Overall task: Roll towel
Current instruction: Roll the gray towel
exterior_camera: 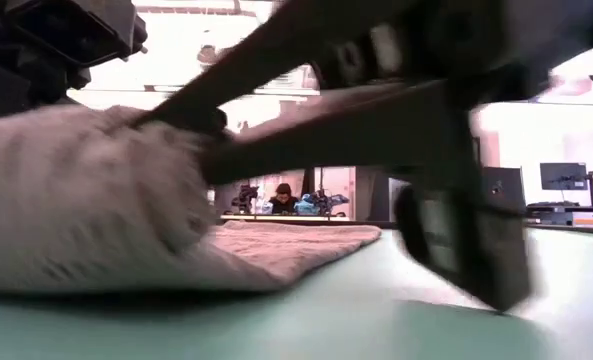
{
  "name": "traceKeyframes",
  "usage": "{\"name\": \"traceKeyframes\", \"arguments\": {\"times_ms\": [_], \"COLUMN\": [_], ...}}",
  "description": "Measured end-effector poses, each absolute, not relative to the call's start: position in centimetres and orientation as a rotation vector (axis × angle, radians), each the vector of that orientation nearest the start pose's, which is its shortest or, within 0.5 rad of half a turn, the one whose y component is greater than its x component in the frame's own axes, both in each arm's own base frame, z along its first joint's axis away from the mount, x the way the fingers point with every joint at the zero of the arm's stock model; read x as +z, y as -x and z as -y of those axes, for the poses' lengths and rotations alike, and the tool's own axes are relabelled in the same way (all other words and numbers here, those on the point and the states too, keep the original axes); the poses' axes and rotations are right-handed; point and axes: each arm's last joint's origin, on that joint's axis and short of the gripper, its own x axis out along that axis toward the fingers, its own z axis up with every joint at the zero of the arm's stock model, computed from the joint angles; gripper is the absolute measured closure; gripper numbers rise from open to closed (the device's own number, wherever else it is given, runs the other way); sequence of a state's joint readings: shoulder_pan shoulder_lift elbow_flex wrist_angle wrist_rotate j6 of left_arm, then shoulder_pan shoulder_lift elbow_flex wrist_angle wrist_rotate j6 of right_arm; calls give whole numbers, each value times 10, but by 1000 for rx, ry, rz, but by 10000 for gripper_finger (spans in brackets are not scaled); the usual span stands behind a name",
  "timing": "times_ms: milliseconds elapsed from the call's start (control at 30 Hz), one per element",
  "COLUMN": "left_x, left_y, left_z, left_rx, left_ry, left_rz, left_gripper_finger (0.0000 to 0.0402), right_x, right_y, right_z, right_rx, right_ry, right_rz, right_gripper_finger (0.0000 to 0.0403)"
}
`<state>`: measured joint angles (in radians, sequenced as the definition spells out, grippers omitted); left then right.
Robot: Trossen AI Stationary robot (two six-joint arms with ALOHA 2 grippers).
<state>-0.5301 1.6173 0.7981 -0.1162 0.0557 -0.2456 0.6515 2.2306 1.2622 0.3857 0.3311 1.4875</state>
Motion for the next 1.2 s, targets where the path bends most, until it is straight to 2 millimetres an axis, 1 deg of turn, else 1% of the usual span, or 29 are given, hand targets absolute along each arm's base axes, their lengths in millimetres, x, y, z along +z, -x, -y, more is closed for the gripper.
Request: {"name": "traceKeyframes", "arguments": {"times_ms": [100, 267, 467, 533, 633, 700, 800, 967, 1133, 1200], "left_x": [151, 154, 171, 179, 184, 181, 168, 154, 142, 137], "left_y": [-259, -260, -260, -261, -261, -261, -260, -264, -268, -270], "left_z": [153, 152, 151, 152, 161, 167, 170, 174, 170, 167], "left_rx": [-423, -395, -398, -429, -566, -605, -605, -626, -584, -562], "left_ry": [2, 1, -11, -12, -9, -22, -40, -50, -63, -58], "left_rz": [-979, -954, -859, -805, -744, -735, -795, -820, -862, -884], "left_gripper_finger": [401, 401, 401, 401, 401, 401, 401, 401, 401, 401], "right_x": [87, 84, 81, 81, 81, 81, 81, 81, 81, 82], "right_y": [-359, -358, -355, -358, -360, -362, -363, -364, -365, -366], "right_z": [-265, -262, -259, -256, -252, -250, -249, -247, -245, -244], "right_rx": [-186, -234, -301, -310, -318, -322, -323, -328, -327, -300], "right_ry": [-1198, -1230, -1248, -1253, -1258, -1261, -1261, -1265, -1262, -1228], "right_rz": [-681, -709, -737, -734, -732, -731, -732, -729, -730, -732], "right_gripper_finger": [364, 363, 363, 363, 363, 363, 363, 363, 363, 362]}}
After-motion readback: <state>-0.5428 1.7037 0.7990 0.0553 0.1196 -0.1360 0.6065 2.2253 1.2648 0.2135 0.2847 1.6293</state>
